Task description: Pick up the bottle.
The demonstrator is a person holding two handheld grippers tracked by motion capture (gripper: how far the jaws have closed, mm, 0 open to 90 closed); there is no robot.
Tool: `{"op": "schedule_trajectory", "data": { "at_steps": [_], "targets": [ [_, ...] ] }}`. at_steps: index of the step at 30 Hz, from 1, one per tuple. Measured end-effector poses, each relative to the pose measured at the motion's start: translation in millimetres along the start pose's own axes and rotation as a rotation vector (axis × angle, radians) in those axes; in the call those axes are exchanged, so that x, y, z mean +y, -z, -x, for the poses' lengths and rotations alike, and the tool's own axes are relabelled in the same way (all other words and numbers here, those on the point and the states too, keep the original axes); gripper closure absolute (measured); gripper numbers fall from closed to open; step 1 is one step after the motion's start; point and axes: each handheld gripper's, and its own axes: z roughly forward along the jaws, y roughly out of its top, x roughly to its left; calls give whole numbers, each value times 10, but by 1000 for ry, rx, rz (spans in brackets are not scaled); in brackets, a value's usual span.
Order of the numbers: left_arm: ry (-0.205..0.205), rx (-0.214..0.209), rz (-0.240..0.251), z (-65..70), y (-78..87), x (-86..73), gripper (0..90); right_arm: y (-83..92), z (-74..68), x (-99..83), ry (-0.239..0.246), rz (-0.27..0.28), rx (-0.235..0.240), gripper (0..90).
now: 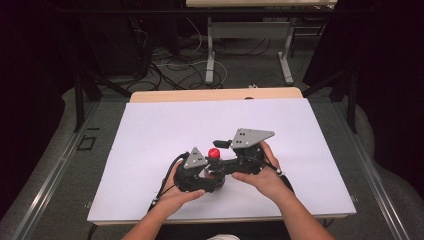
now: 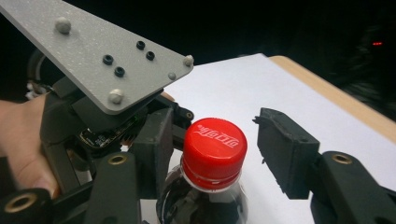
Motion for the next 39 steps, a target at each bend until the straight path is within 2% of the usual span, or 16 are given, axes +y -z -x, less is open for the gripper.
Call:
{"op": "schedule_trajectory", "data": {
  "at_steps": [4,6,7,9,10,12,15,22,26,27,30,35,37,39],
  "targets": [
    [-1,8,2,-3,-1,1,301,1,-134,21,-17,1,-113,452],
    [0,6,1,2,-7,0,301,-34,-187,18,-10,-13,-146,453],
    [0,4,3,7,-15,-2,301,-80,-223,2,-9,-19,-178,463],
    [-13,-11,-26,0,-2,1,301,-103,-232,-9,-18,-16,-197,471],
    [-13,-13,-26,2,-2,1,301,-116,-234,-17,-19,-28,-211,485],
    [0,-2,-8,11,-12,-6,301,-134,-232,-34,-30,-13,-234,502],
    [-2,3,0,8,-14,-4,301,-113,-214,-50,-59,-3,-216,526],
    [4,7,-5,-10,-4,-3,301,-37,-222,-56,-65,4,-190,586],
    [3,11,4,-11,4,-2,301,-8,-182,-64,-72,22,-143,606],
    [3,7,4,-15,5,-2,301,-8,-157,-64,-85,30,-119,609],
    [8,-1,1,-20,8,-8,301,-8,-38,-59,-83,25,-24,613],
    [-1,-2,6,-17,5,-3,301,-11,175,-23,-10,-8,145,612],
    [-1,-4,7,-18,5,-1,301,-17,220,-10,15,-13,181,609],
    [4,0,1,-17,8,-1,301,-11,236,0,23,-18,183,598]
  ]
}}
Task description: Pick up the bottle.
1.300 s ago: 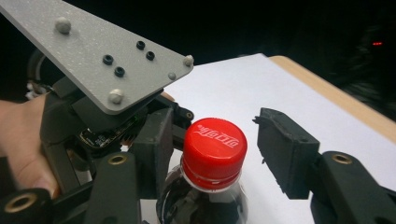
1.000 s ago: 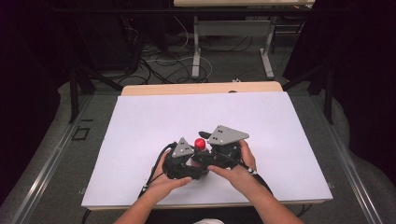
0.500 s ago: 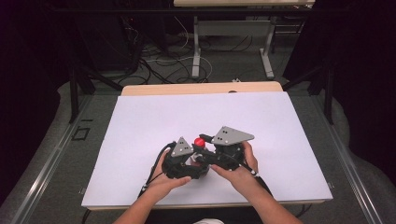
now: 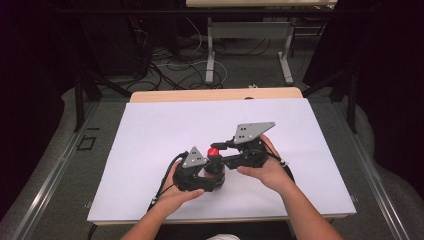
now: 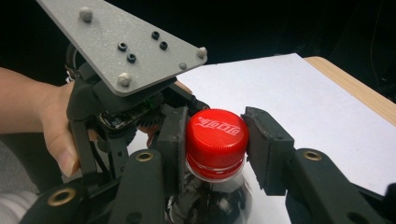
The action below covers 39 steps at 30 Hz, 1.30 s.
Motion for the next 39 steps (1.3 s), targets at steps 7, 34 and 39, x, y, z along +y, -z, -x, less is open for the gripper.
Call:
{"op": "schedule_trajectory", "data": {
  "at_steps": [7,34,39],
  "targets": [
    [8,4,2,-20,5,-5,301,-20,-172,17,-48,10,-168,451],
    [4,0,0,-1,-3,-5,301,-18,-275,22,-68,9,-212,610],
    [-7,-2,-10,12,-7,-5,301,34,-64,22,-36,-11,-47,609]
  ]
}}
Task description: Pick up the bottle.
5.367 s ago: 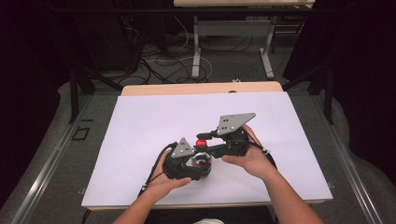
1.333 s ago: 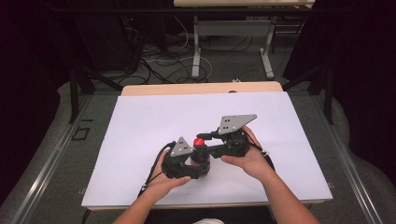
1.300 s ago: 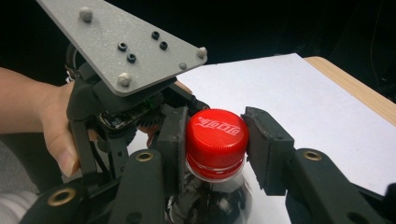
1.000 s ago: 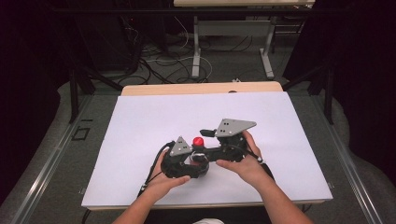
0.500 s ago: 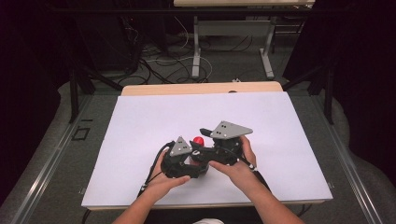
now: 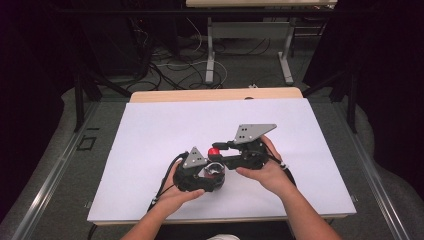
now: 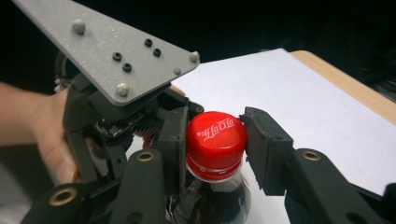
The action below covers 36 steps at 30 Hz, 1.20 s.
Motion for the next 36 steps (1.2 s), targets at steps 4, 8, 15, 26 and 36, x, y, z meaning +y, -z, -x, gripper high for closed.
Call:
{"op": "schedule_trajectory", "data": {
  "at_steps": [4,8,15,26,36],
  "targets": [
    [6,9,5,-18,-7,-3,301,-21,-71,3,-24,20,-49,494],
    [12,18,11,-33,4,-1,301,-35,-230,1,-28,27,-190,467],
    [15,10,12,-17,-12,-5,301,-111,-373,9,-90,73,-294,485],
    [19,11,13,-33,1,-5,301,-175,-345,2,-123,49,-326,558],
    [10,5,13,-21,-1,-3,301,-59,-197,-8,-63,20,-156,613]
  ]
}}
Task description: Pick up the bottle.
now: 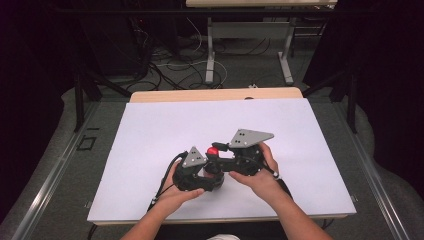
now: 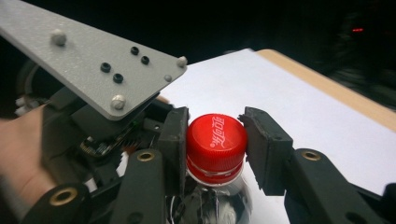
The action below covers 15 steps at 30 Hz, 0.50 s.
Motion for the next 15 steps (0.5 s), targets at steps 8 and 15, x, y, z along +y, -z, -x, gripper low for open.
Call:
{"op": "schedule_trajectory", "data": {
  "at_steps": [8,15],
  "targets": [
    [-1,-18,-6,-6,24,13,301,6,135,40,43,-7,109,615],
    [0,-14,8,-4,15,7,301,-7,163,42,41,1,134,615]
  ]
}}
